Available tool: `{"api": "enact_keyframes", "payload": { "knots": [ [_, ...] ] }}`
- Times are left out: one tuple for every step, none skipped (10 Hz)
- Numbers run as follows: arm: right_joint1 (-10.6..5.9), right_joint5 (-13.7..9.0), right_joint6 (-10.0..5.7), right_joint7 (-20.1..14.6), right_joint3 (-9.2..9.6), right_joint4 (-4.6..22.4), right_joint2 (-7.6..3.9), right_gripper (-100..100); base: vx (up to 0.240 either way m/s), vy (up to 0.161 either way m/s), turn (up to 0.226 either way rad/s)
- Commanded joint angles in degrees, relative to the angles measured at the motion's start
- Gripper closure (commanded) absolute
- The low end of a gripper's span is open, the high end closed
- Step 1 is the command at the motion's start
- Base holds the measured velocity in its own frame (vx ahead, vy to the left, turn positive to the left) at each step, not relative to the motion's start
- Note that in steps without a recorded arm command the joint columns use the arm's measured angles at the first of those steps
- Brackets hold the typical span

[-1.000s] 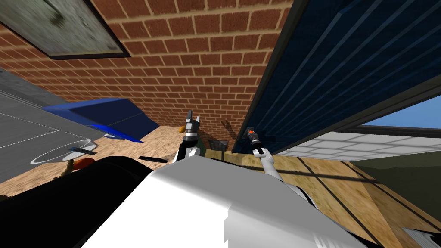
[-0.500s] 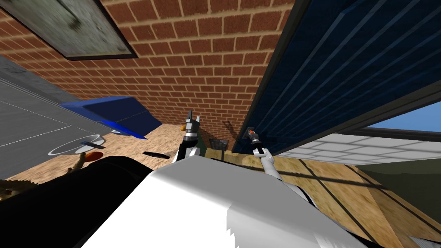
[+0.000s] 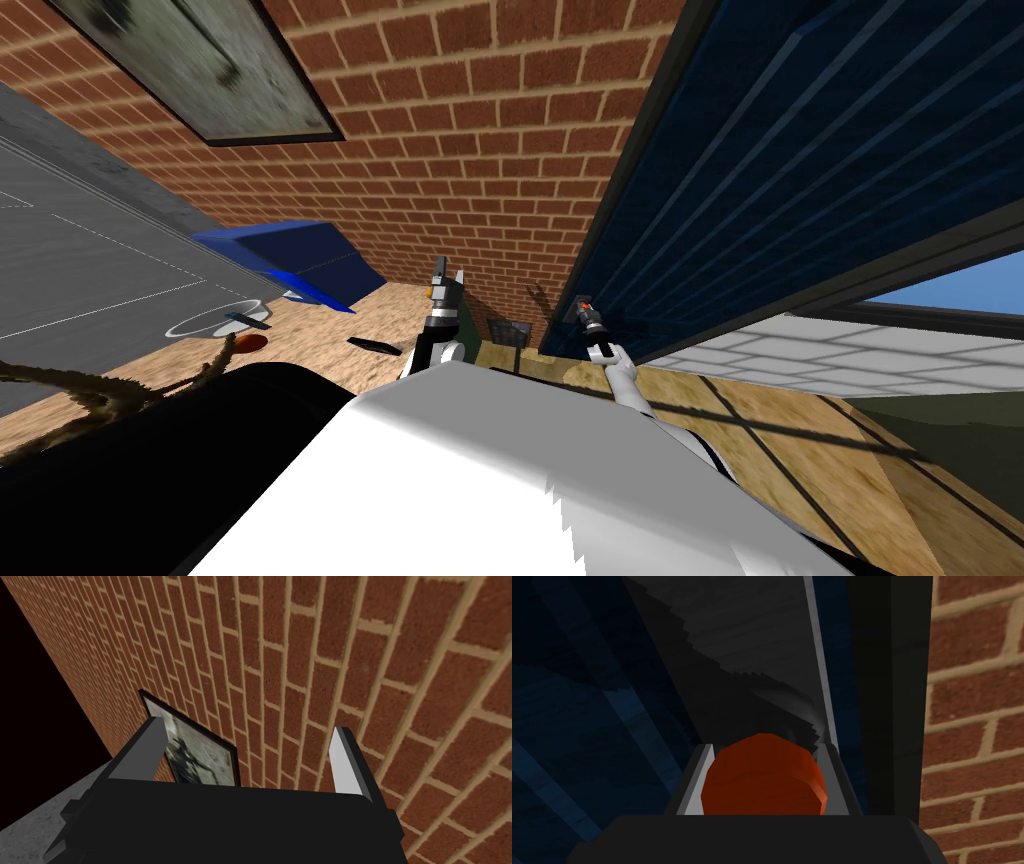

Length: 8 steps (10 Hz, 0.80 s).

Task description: Pull the door open

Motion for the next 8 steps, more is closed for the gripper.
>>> {"api": "enact_keyframes", "payload": {
  "knots": [
    [-0.04,-0.30,-0.02,-1.63,-0.12,0.05,0.01,100,-0.034,-0.040,0.046],
    [-0.18,-0.72,-0.04,-3.45,-0.28,0.28,0.01,100,-0.038,-0.023,0.064],
    [-0.32,-1.15,-0.05,-5.13,-0.45,0.50,0.01,100,-0.048,-0.035,0.099],
    [-0.50,-1.67,-0.07,-6.63,-0.65,0.78,0.02,100,-0.063,-0.055,0.108],
    [-0.50,-1.67,-0.07,-7.41,-0.65,0.78,0.02,100,-0.046,-0.031,0.041],
    [-0.68,-2.20,-0.09,-9.44,-0.85,1.06,0.02,100,-0.041,-0.025,0.062],
    [-0.86,-2.73,-0.11,-10.92,-1.05,1.34,0.03,100,-0.059,-0.046,0.101],
    [-0.86,-2.73,-0.11,-11.79,-1.05,1.34,0.03,100,-0.044,-0.033,0.053]
  ]
}}
